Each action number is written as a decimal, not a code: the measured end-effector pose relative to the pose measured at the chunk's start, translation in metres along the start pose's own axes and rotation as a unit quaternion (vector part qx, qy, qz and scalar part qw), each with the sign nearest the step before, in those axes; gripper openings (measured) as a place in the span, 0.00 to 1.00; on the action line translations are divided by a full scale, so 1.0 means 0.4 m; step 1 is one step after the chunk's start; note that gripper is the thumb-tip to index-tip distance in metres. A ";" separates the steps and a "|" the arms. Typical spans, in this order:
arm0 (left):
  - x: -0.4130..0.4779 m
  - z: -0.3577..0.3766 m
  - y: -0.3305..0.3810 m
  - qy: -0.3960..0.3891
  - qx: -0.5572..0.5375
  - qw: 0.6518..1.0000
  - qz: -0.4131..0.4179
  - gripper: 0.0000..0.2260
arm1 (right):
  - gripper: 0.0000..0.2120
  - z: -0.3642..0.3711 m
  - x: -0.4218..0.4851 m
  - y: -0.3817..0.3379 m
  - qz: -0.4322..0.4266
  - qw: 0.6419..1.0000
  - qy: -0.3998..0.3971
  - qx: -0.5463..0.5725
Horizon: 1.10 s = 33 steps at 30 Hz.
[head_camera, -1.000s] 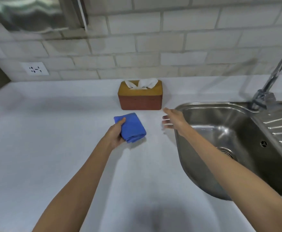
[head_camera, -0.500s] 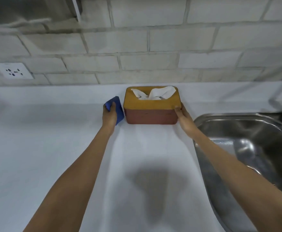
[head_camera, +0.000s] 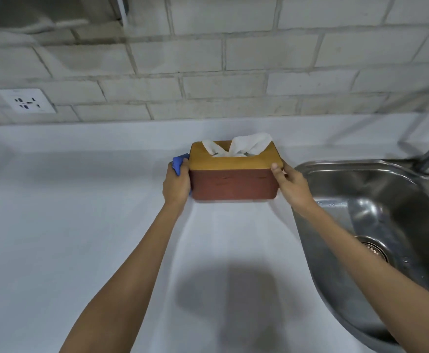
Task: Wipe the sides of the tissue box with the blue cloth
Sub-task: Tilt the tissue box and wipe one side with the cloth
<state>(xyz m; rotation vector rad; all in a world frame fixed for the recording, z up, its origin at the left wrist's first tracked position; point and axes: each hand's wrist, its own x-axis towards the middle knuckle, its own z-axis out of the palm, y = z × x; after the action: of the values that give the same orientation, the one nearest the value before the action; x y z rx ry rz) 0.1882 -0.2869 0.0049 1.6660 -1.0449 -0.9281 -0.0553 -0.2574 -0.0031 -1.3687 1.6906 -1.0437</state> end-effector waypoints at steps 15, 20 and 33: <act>-0.193 -0.149 0.017 0.016 0.257 0.966 0.024 0.20 | 0.46 -0.088 -0.274 -0.054 0.009 0.998 -0.058 -0.034; -0.192 -0.148 0.039 0.019 0.246 0.969 0.024 0.20 | 0.65 -0.083 -0.260 -0.044 -0.100 0.964 -0.139 -0.205; -0.244 -0.107 0.001 0.027 -0.107 0.991 0.071 0.23 | 0.53 -0.082 -0.192 -0.023 -0.190 0.953 -0.129 -0.198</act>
<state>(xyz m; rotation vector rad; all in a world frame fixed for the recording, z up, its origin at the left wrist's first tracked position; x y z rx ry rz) 0.1926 -0.1833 0.0288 1.4127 -0.9789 -0.8650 -0.0668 -0.1781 0.0221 -2.0553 1.5239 -0.6970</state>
